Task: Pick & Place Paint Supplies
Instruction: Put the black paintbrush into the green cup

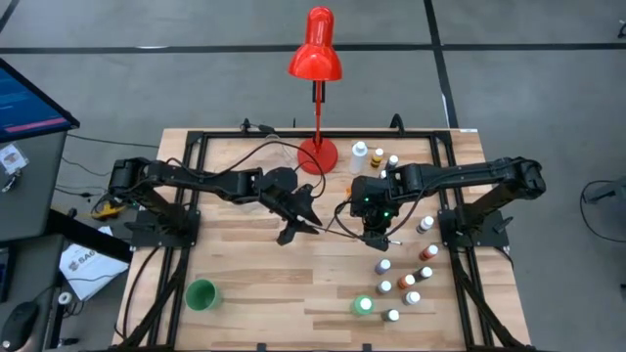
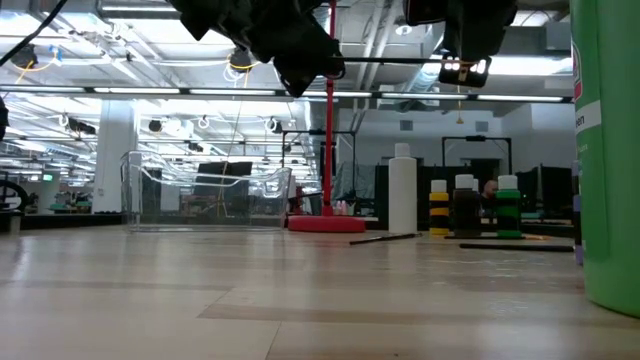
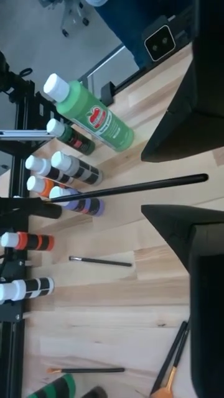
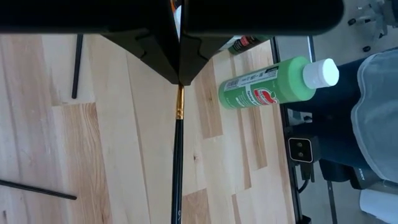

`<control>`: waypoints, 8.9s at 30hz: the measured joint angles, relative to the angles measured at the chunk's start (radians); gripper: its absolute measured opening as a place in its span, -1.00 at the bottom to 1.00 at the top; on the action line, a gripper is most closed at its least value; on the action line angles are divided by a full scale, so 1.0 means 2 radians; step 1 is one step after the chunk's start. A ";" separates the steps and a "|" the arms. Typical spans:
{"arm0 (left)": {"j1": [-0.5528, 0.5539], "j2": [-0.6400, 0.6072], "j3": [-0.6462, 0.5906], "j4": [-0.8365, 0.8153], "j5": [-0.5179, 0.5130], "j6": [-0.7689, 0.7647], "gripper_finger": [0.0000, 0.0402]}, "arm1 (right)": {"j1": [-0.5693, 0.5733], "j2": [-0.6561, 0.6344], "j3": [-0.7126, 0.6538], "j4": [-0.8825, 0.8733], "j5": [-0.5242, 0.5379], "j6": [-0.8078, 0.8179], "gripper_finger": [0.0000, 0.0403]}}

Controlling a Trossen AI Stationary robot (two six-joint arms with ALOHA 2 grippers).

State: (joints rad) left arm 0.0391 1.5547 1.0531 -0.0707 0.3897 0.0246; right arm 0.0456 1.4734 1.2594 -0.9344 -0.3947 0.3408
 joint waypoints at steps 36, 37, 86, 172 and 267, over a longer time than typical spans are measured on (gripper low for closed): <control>0.001 -0.044 0.000 -0.002 -0.038 -0.030 -1.00 | -0.001 -0.059 0.000 0.022 0.033 0.035 -0.59; 0.001 -0.050 0.000 -0.001 -0.047 -0.032 -1.00 | -0.001 -0.070 0.000 0.021 0.042 0.040 -0.55; 0.029 -0.217 -0.001 0.170 -0.169 -0.108 -1.00 | -0.025 -0.112 -0.004 0.592 0.288 -0.097 0.11; 0.040 -0.337 -0.001 0.108 -0.255 -0.067 -0.58 | -0.016 -0.085 -0.004 0.520 0.227 -0.091 -1.00; -0.001 -0.348 -0.001 -0.230 -0.229 -0.149 -0.51 | 0.061 0.194 0.492 -0.266 0.121 -0.128 -0.25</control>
State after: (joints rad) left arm 0.0374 0.8580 1.0519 -0.5304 -0.0687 -0.2727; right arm 0.1680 1.8606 2.2444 -1.4661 -0.1523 0.0853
